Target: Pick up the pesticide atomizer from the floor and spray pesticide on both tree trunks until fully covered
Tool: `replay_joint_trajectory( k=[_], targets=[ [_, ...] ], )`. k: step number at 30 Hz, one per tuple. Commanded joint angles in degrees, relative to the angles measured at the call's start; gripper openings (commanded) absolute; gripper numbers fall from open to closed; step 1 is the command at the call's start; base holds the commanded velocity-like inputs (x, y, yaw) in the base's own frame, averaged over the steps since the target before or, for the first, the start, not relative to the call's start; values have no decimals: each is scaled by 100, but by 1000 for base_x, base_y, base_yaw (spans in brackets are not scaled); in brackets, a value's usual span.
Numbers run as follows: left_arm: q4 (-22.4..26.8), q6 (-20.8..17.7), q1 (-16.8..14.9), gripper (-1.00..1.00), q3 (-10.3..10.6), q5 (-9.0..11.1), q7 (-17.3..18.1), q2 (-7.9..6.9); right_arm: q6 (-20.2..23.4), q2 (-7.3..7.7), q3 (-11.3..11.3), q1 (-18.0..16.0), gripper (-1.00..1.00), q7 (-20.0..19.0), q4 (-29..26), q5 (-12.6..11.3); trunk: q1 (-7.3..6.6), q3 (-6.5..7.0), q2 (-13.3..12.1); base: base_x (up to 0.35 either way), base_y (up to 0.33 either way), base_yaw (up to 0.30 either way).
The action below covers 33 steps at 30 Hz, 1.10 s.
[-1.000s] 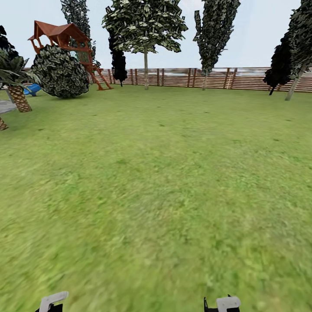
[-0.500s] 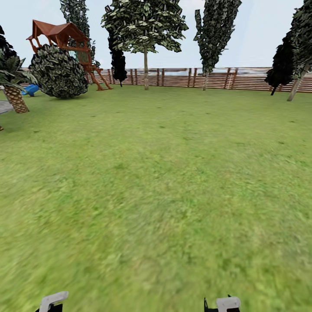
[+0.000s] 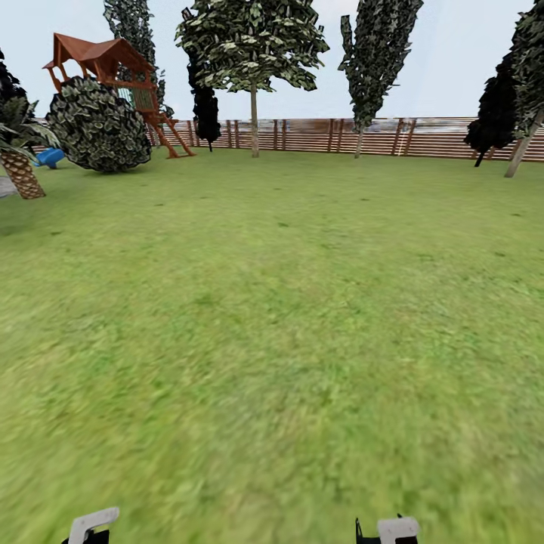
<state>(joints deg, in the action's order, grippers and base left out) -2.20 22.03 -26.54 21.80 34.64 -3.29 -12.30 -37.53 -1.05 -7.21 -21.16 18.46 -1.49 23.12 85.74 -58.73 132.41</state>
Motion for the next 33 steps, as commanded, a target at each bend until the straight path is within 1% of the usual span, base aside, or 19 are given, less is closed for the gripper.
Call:
replay_joint_trajectory(
  k=[1, 19, 23, 33],
  targets=[
    [0, -3, 0, -100, 0, -1, -5, 0, 0, 0, 0, 1, 100, 0, 0, 0, 0, 0, 0, 340, 0, 0],
    [0, 3, 8, -100, 0, -1, -5, -3, 0, 1, 0, 5, 100, 0, 0, 0, 0, 0, 0, 340, 0, 0],
    [8, 14, 71, -100, 0, 6, -5, -13, 0, 5, 0, 5, 100, 0, 0, 0, 0, 0, 0, 340, 0, 0],
    [9, 14, 79, -100, 0, 8, -5, -3, 0, 7, 0, 6, 100, 0, 0, 0, 0, 0, 0, 340, 0, 0]
  ],
)
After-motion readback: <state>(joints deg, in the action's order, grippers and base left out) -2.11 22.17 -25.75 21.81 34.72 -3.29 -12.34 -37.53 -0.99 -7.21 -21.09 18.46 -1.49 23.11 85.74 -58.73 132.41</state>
